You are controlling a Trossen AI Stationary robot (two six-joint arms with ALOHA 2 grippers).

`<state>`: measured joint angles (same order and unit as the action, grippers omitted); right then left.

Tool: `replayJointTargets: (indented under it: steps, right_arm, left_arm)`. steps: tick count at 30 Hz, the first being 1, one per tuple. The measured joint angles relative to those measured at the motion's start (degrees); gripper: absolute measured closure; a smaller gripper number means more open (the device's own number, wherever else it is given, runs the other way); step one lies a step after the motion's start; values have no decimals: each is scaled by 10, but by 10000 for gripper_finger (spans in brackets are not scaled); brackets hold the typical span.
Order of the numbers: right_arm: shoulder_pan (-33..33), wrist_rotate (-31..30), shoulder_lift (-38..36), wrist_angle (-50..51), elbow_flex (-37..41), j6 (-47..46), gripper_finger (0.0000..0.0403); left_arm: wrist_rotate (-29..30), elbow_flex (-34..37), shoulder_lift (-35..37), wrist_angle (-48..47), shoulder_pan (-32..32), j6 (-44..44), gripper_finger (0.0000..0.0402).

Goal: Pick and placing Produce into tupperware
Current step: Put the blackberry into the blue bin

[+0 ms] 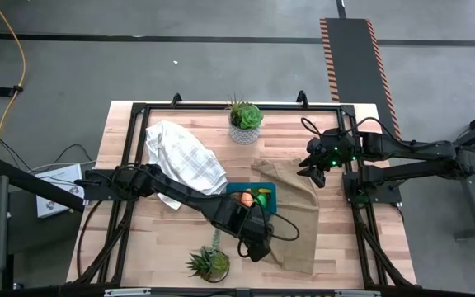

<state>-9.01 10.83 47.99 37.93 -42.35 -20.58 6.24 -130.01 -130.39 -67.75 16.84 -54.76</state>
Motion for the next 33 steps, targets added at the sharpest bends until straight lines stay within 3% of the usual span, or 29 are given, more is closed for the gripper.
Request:
replayJointTargets:
  steps: [12, 33]
  right_arm:
    - [0, 14, 0, 0, 0, -33, 229]
    - [0, 14, 0, -32, 0, -129, 229]
  left_arm:
    - [9, -51, -1, -10, 0, 69, 291]
    - [27, -50, 55, -32, -15, 178, 291]
